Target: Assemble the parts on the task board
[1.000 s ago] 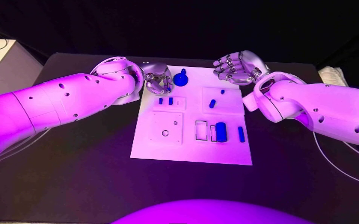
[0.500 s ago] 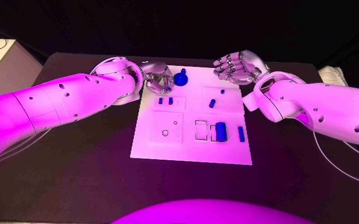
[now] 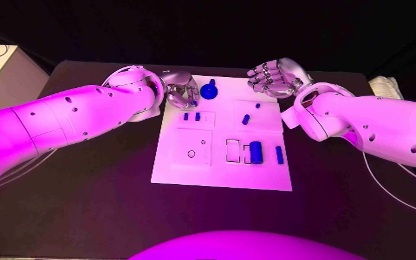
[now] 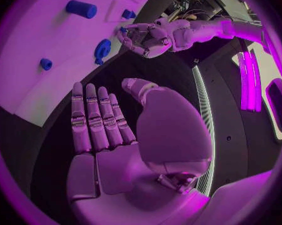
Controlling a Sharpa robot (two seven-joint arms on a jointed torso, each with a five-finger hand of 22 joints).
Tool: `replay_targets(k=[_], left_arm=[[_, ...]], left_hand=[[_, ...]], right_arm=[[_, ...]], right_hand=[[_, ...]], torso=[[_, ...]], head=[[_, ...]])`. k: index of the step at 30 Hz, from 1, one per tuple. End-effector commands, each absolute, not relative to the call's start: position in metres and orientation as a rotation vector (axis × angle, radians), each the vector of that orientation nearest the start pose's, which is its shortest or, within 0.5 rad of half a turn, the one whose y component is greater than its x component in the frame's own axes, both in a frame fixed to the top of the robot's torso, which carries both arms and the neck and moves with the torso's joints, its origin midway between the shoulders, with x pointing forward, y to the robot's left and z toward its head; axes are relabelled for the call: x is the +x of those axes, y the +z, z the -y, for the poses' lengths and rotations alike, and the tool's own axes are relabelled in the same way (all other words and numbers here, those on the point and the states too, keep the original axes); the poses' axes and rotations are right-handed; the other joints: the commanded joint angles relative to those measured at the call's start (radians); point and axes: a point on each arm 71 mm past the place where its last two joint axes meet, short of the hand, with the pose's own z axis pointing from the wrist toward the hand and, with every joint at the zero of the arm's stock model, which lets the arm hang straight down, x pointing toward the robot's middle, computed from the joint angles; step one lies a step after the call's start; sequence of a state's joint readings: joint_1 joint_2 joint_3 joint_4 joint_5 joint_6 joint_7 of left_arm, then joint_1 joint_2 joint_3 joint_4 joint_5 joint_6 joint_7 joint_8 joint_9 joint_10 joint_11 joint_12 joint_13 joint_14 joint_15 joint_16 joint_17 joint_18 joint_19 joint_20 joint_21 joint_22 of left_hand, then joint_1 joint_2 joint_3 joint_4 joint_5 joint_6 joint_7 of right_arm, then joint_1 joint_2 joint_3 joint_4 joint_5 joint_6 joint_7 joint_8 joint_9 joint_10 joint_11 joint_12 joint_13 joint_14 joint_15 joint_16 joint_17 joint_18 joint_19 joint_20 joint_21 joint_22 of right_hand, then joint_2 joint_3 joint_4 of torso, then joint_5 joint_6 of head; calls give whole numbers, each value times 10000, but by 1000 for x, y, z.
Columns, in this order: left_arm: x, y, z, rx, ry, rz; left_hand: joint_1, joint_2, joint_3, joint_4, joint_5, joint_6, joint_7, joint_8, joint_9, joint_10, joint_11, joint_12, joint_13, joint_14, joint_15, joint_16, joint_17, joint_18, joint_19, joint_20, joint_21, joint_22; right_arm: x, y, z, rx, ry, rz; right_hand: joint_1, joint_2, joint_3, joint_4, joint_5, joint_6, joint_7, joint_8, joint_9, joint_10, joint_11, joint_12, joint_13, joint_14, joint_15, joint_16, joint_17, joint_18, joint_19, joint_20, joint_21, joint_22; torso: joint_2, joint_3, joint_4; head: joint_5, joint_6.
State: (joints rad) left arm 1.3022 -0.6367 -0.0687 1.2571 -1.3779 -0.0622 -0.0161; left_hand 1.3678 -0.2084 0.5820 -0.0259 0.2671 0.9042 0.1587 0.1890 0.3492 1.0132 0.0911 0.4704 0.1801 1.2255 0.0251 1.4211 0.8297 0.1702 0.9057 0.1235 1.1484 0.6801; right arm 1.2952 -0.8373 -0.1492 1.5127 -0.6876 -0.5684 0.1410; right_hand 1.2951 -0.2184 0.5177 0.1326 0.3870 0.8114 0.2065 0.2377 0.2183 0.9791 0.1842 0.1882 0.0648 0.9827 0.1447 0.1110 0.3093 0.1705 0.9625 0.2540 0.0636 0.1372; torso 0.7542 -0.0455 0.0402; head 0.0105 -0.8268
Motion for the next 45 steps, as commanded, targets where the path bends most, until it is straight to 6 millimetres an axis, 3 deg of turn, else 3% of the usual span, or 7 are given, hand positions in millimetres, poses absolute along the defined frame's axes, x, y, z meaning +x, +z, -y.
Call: replay_targets(k=[1,26,30,33,37,40,45], left_arm=[[539,-174,-166,2606,-6458,-18511],[540,-173,-175,2268,-6408,-18425],[542,-170,-187,1799,-6486,-18214],[543,-166,-199,809,-6996,-17967],[544,-159,-218,-1507,-8589,-17381],[541,-153,-231,-2814,-9462,-16863],[530,-144,-250,-4432,-11187,-16159]], left_hand=[[-77,-2,-1,45,-38,-29,-11,-40,-8,-48,4,47,14,-47,21,9,12,151,5,68,-63,-11],[-112,-71,-25,136,-17,-315,-104,-203,-88,-203,-22,259,193,-132,4,18,-101,155,34,43,-154,-85],[-22,0,48,129,-13,-197,-18,-139,-74,-264,-7,321,247,-380,3,-107,-529,153,29,30,-187,-109],[22,23,109,134,-11,-107,52,-86,-70,-371,38,364,289,-782,31,-373,-1147,151,-32,33,-281,-165],[22,67,182,230,-17,-30,171,8,-87,-745,202,368,270,-2193,152,-1651,-3419,151,-290,123,-759,-452],[23,148,187,282,-13,-114,243,-15,-120,-832,269,366,216,-2302,201,-2006,-3590,148,-378,166,-957,-578],[-29,143,112,334,-23,-133,271,-9,-130,-855,296,384,192,-2310,231,-2111,-3639,146,-394,195,-1054,-645]], right_arm=[[495,-168,214,4913,10143,-15194],[497,-169,218,4724,9946,-15293],[500,-170,223,3882,9547,-15476],[503,-171,228,2877,9037,-15655],[508,-173,237,1379,8075,-15978],[510,-174,242,345,7297,-16104],[510,-176,245,-1452,5887,-16208]], right_hand=[[-31,67,9,-41,56,57,406,-57,-11,50,39,-64,-13,31,41,-64,-17,138,9,25,8,-15],[231,22,120,-327,-10,107,379,-70,-24,118,20,-92,-10,106,31,-97,-158,143,67,18,31,-187],[667,45,371,-767,-272,391,223,35,10,498,-143,-29,-8,741,-191,173,-156,158,643,-218,272,-219],[933,195,208,-1134,-704,834,-13,191,67,1083,-416,67,-2,1833,-618,683,61,120,1691,-711,914,33],[1158,393,-375,-1503,-1015,1343,-258,258,63,1734,-726,24,-1,3061,-1100,1284,461,63,2608,-1301,2028,698],[1095,435,-583,-1605,-1036,1696,-397,125,-37,2160,-894,-283,-6,3766,-1360,1807,973,-60,2780,-1620,3189,1540],[806,268,-363,-1469,-1189,2120,-585,-7,-56,2757,-1136,-643,76,5008,-1657,3441,2334,71,3387,-1862,4684,2578]], torso=[[-5,-1,1],[1,0,5],[-19,-1,-5],[-26,1,-18],[-31,5,-6],[-12,5,-17],[5,3,-19]], head=[[2,-2],[-28,33],[-130,141],[-247,190],[-468,229],[-555,300],[-709,355]])
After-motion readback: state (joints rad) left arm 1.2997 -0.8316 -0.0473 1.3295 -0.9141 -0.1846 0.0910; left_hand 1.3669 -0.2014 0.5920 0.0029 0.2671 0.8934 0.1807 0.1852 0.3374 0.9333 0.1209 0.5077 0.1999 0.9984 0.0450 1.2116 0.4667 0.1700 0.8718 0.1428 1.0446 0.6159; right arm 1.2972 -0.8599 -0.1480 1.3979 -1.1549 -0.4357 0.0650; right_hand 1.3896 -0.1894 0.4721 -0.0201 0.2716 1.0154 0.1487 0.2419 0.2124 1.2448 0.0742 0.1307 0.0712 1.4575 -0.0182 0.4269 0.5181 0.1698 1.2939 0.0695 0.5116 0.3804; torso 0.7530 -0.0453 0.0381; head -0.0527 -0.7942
